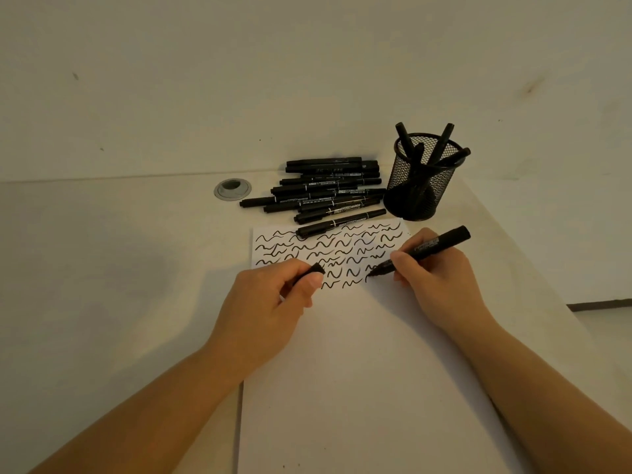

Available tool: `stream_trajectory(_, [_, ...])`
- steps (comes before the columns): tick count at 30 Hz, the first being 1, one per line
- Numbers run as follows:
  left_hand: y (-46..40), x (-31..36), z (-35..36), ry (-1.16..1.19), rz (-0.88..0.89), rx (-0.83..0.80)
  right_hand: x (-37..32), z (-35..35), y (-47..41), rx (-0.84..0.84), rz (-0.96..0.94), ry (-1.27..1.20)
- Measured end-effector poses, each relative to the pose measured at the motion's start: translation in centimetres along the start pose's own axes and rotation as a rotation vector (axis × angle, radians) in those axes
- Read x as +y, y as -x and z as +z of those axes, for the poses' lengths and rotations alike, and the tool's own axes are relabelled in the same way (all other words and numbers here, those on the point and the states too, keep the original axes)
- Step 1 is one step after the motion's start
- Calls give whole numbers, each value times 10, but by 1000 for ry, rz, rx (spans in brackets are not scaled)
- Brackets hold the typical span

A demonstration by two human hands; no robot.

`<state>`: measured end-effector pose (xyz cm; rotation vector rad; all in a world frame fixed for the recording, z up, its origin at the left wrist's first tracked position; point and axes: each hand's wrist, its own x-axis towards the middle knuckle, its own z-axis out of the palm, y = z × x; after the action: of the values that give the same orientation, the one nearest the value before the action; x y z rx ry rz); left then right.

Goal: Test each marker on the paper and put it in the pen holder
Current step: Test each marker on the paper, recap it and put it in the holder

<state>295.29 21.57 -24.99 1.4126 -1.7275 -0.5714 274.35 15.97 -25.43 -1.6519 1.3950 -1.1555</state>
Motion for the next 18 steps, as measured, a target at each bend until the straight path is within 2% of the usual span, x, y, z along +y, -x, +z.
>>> stream_trajectory(6, [1, -2, -2, 22, -18, 14, 3, -2, 2, 116, -24, 75])
stream_trajectory(9, [2, -1, -1, 16, -11, 8, 1, -6, 3, 234, -40, -3])
stream_trajectory(11, [2, -1, 0, 8, -27, 2, -2, -9, 3, 248, -42, -57])
stream_trajectory(13, [2, -2, 1, -12, -38, -14, -6, -10, 4, 192, -37, -169])
stream_trajectory(18, [4, 0, 5, -63, -10, -46, -15, -8, 12, -116, 36, -669])
